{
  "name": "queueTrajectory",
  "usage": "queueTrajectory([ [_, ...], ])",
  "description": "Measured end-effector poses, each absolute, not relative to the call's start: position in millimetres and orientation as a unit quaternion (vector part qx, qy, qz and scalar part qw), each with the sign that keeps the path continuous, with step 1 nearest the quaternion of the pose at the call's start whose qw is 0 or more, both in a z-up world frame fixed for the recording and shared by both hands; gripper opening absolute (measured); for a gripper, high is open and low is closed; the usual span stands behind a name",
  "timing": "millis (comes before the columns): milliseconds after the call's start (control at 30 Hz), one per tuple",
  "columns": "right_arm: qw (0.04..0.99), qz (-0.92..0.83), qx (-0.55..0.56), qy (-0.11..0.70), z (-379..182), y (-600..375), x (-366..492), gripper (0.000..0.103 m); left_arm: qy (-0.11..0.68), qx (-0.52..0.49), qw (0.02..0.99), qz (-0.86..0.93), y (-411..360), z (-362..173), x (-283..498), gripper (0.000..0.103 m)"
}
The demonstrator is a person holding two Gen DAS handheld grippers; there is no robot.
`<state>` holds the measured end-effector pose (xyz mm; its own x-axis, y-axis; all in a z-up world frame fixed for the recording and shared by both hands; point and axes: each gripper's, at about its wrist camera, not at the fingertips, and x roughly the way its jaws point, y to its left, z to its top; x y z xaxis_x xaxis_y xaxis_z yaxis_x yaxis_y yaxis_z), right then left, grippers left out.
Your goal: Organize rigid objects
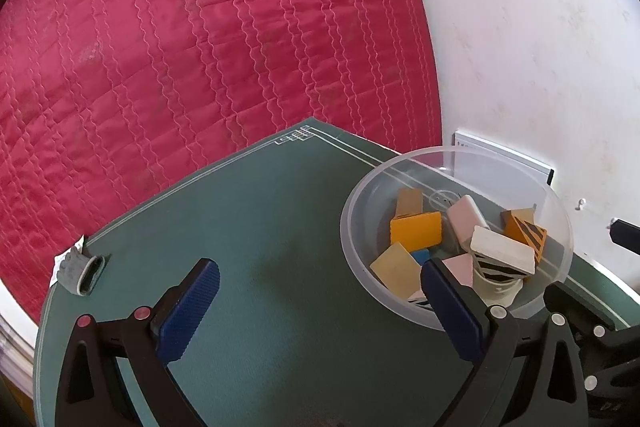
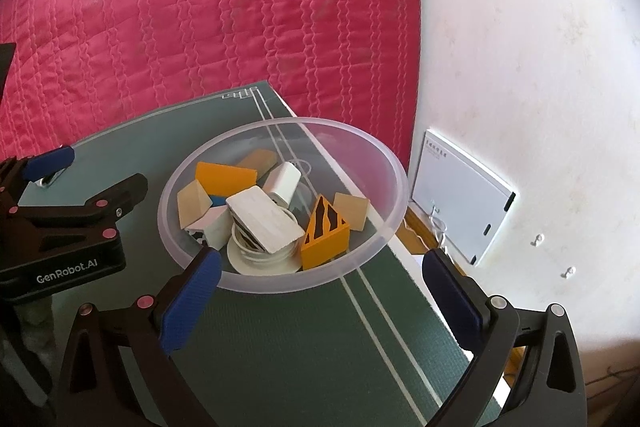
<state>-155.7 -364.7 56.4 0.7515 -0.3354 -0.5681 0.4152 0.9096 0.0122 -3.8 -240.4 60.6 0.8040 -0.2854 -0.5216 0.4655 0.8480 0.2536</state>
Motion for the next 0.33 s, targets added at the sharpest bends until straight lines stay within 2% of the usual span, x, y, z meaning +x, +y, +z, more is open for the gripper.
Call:
queueTrajectory([
  [333, 0.934, -0.193, 0.066, 0.293, 53.9, -361.2, -154.5, 0.101, 0.257, 0.183, 0.928, -0.197, -237.3, 57.6, 0.9, 0.102],
])
